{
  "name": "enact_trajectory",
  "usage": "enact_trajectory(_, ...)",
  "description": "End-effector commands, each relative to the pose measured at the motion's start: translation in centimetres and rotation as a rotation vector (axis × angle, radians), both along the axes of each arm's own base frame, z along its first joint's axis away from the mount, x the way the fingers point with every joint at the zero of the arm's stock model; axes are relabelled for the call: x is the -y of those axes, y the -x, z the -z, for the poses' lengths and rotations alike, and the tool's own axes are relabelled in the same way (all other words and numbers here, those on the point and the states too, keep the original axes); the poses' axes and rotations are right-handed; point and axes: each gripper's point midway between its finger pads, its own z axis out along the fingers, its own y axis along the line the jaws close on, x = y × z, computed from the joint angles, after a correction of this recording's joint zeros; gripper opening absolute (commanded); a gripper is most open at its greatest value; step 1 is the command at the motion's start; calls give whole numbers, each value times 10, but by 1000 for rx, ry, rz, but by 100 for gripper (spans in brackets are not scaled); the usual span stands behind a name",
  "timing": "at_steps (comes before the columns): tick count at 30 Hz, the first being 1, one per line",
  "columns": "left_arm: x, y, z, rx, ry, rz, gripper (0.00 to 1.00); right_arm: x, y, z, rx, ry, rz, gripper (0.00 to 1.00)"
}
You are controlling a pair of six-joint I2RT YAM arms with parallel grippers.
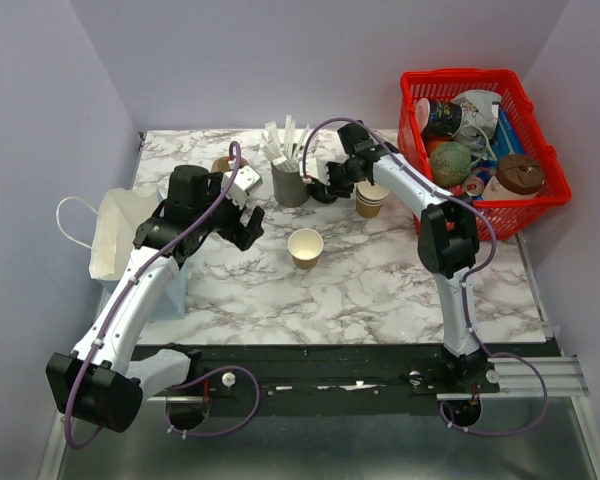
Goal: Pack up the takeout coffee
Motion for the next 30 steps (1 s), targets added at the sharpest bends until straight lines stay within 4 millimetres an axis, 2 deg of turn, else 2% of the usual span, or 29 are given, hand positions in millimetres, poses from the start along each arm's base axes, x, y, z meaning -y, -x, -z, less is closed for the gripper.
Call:
enact_trajectory(1, -1, -3, -12, 50, 5, -9, 99, -6, -8, 6, 22, 8, -10, 50)
enact_trajectory(18, -3, -4, -12, 48, -7, -14, 99, -15, -7, 16, 91, 44, -80, 45)
enact_trajectory(30, -1, -8, -10, 46, -7, -9, 99, -14, -8, 13, 95, 49, -62, 28)
